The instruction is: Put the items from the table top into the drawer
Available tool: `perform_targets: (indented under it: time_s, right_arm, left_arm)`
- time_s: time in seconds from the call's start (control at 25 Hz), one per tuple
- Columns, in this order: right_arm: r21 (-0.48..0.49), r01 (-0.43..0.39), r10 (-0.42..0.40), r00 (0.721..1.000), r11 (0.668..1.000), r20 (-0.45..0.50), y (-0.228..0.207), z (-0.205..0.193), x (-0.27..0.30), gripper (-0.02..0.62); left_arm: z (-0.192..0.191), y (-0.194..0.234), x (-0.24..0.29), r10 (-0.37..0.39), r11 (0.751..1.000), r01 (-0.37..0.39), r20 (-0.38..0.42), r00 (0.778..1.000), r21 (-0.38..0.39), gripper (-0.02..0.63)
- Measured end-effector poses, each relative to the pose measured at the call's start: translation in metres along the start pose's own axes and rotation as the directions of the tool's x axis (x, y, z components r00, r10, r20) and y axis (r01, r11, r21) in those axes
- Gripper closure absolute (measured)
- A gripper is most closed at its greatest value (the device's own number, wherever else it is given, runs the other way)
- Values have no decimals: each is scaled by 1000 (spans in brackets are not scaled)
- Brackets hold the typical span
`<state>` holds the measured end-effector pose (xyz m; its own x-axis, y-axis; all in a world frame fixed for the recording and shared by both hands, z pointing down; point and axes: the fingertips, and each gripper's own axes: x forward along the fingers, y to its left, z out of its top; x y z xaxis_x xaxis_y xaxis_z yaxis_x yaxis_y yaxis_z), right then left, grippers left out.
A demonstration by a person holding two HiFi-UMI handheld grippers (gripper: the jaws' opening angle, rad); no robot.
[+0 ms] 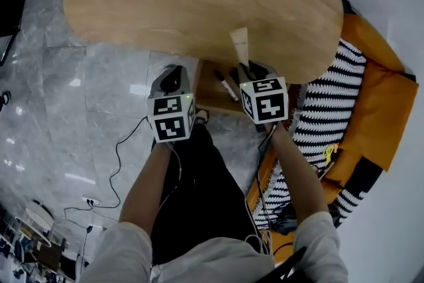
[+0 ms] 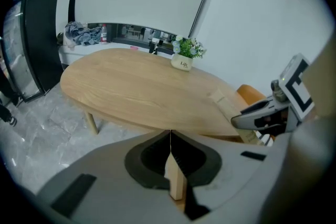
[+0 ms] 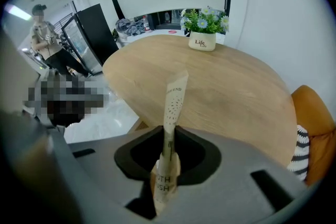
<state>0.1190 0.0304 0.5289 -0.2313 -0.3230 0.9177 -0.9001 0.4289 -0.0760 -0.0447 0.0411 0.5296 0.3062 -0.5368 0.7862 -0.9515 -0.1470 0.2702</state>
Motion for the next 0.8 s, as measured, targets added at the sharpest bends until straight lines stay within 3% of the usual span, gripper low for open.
perform_targets:
  time_s: [0.32, 0.8]
  right_arm:
    - [-149, -61, 63, 998, 987, 14, 18, -38, -21, 534]
    - [-241, -177, 171, 984, 954, -43, 31, -81, -11, 518]
  left_arm:
    - [-27, -26, -17, -2, 1000, 2, -7, 1000, 18, 595]
    - [-56, -35, -6, -4, 1000, 5, -40, 999, 28, 595]
